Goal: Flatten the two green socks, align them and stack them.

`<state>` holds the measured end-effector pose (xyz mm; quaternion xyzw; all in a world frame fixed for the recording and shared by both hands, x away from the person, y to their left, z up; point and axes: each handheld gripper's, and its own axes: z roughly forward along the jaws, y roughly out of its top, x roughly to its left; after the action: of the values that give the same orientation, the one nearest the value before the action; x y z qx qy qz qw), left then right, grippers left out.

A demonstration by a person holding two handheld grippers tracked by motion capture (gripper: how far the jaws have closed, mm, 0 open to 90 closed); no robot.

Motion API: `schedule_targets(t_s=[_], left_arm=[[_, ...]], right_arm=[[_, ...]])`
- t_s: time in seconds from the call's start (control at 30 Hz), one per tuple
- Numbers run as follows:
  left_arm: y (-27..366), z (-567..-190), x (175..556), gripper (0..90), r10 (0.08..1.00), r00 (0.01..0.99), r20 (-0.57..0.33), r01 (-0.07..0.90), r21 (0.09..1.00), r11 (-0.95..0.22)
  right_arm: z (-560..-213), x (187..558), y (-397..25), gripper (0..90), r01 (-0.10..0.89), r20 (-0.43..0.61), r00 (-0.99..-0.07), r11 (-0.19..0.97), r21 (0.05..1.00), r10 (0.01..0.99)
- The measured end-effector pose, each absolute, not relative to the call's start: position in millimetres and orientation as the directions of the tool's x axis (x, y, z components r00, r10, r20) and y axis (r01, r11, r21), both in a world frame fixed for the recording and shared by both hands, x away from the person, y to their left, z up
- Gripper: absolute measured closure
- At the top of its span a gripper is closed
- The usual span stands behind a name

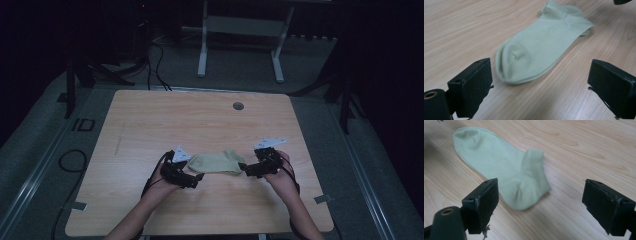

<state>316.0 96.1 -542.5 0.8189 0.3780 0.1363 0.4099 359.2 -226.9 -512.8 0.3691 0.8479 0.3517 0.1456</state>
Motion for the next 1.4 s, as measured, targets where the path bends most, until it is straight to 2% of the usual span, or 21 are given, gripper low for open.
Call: schedule_targets(t_s=[0.27,0.77,1.4], left_arm=[[122,-546,305,5.7,0.740,0.670,-0.068,0.499,0.778,-0.381],[180,-548,283,5.8,0.802,0.591,-0.090,0.524,0.798,-0.297],[234,-562,255,5.8,0.872,0.480,-0.094,0.556,0.801,-0.219]], right_arm=[[-522,351,-252,13.9,0.554,0.042,-0.655,0.442,0.706,0.754],[-545,332,-311,13.1,0.603,0.053,-0.558,0.360,0.712,0.828],[-558,307,-348,13.1,0.632,0.086,-0.484,0.280,0.723,0.871]])
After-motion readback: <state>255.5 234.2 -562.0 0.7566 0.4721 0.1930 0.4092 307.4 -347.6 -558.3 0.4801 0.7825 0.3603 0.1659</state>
